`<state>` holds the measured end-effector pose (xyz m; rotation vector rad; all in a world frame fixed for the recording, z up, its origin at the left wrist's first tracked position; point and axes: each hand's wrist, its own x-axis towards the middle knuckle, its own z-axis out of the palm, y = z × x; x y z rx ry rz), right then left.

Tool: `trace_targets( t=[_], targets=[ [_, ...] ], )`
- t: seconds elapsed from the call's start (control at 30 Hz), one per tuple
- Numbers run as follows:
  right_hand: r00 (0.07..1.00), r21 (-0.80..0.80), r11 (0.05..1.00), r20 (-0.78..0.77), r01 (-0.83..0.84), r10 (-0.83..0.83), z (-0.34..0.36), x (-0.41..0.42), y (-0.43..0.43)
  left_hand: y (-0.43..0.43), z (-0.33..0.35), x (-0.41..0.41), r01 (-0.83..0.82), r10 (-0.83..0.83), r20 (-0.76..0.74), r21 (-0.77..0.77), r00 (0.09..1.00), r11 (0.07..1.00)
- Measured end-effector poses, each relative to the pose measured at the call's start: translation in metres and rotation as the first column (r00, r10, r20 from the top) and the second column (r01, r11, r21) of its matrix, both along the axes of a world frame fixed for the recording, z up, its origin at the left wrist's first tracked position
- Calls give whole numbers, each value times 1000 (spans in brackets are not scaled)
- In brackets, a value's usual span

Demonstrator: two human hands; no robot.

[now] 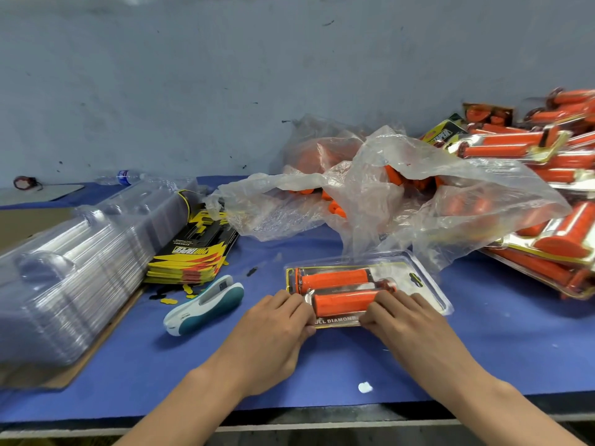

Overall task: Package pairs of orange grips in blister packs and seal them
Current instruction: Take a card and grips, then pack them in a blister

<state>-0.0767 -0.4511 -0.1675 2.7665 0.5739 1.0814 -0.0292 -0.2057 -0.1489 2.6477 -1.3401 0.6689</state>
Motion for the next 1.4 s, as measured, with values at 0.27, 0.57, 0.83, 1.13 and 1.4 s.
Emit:
trace_targets(
  t=[0.27, 0.57, 0.83, 1.13, 1.4],
  targets=[
    [994, -36, 998, 99, 55, -51, -3, -16, -38, 20, 3, 5, -15, 16, -27, 52, 1000, 999],
    [989, -59, 998, 143, 36, -28, -1, -15, -44, 25, 0, 7, -15, 15, -1, 52, 1000, 999],
    [994, -36, 999, 113, 14, -9, -1, -16, -44, 25, -9, 6, -6, 1, 107, 44, 994, 999],
    [992, -37, 997, 97, -73, 76, 2, -21, 1, 0, -18, 3, -13, 12, 193, 4, 981, 1000],
    [960, -36, 968, -146, -248, 240, 8, -14, 0, 6, -11, 10, -56, 56, 86, -5, 995, 998]
  ],
)
